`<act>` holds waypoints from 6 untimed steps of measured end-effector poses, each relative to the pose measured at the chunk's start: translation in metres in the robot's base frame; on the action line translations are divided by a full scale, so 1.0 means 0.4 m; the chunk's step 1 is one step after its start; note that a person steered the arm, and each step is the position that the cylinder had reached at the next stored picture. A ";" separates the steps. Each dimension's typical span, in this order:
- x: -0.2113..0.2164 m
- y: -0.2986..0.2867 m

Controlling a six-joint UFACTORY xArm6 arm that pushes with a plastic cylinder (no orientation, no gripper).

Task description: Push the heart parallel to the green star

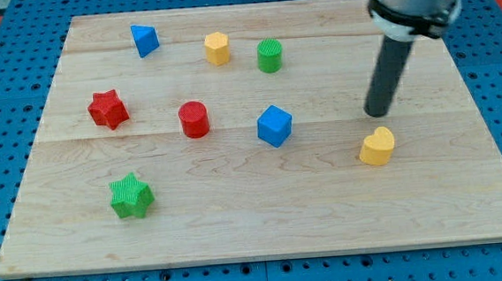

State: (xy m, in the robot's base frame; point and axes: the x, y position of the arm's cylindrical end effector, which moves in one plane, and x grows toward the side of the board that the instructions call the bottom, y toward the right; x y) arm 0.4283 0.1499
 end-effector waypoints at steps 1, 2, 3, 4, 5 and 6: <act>0.122 0.008; 0.159 0.039; 0.219 0.062; 0.224 0.054; 0.176 0.043; 0.161 0.013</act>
